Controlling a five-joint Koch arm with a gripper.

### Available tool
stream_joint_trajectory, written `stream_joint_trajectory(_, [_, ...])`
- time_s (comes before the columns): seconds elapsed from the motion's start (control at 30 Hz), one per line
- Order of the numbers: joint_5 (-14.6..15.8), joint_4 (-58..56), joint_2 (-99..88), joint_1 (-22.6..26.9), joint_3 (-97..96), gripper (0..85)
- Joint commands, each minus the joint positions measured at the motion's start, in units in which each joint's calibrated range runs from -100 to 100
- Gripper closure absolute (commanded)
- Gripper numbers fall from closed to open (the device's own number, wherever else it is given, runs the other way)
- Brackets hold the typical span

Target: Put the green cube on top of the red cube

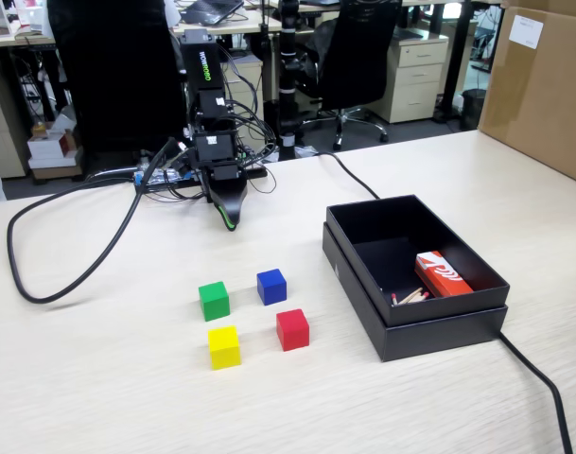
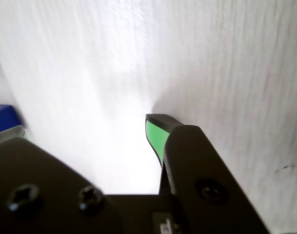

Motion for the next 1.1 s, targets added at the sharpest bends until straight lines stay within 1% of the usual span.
stream_joint_trajectory(0.0, [-0.1, -2.4, 2.8, -0.7, 8.0, 37.9])
stream_joint_trajectory(0.13, [-1.7, -10.9, 16.0, -1.3, 23.9, 38.0])
stream_joint_trajectory(0.17, [-2.4, -12.4, 19.1, -1.3, 26.7, 38.0])
stream_joint_trajectory(0.2, [-4.5, -13.8, 23.5, -1.3, 30.5, 38.0])
stream_joint_trajectory(0.23, [-4.8, -14.4, 26.1, -1.4, 32.5, 38.0])
stream_joint_trajectory(0.27, [-6.1, -15.0, 35.4, -2.7, 40.5, 38.0])
stream_joint_trajectory(0.53, [-10.0, -15.0, 58.1, -4.1, 58.6, 38.0])
stream_joint_trajectory(0.73, [-11.2, -14.9, 70.8, -4.9, 64.8, 38.2])
stream_joint_trajectory(1.07, [-11.6, -15.0, 82.4, -6.0, 71.8, 38.2])
